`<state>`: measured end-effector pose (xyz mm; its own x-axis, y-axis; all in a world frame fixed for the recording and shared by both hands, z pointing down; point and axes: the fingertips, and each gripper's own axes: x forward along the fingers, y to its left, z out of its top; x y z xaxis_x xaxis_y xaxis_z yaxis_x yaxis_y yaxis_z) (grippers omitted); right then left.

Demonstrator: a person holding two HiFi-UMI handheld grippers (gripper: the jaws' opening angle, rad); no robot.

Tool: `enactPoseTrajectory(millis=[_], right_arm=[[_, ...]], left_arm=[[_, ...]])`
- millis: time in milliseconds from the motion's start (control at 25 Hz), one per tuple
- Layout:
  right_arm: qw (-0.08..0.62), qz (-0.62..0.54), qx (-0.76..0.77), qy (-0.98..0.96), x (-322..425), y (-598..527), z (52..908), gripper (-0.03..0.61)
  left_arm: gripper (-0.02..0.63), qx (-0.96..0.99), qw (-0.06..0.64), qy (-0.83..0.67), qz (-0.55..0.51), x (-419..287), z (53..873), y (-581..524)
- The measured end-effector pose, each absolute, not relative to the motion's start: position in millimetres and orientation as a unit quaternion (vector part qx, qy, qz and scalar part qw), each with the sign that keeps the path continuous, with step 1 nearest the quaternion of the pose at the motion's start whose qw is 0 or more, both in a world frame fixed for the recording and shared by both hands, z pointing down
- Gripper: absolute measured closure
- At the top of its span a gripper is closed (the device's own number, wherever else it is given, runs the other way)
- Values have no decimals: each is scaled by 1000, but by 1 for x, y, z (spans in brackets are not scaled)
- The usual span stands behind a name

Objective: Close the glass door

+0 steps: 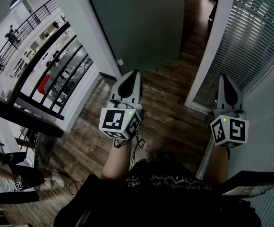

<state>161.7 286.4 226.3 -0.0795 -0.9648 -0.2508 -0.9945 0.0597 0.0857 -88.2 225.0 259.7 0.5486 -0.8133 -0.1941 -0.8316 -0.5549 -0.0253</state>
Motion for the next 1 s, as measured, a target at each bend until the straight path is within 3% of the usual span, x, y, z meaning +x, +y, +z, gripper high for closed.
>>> enactPoseTrajectory(millis=[1000], right_arm=[[70, 108, -674, 728, 148, 249, 236, 577]], left_arm=[[612, -876, 78, 471, 72, -100, 262, 196]])
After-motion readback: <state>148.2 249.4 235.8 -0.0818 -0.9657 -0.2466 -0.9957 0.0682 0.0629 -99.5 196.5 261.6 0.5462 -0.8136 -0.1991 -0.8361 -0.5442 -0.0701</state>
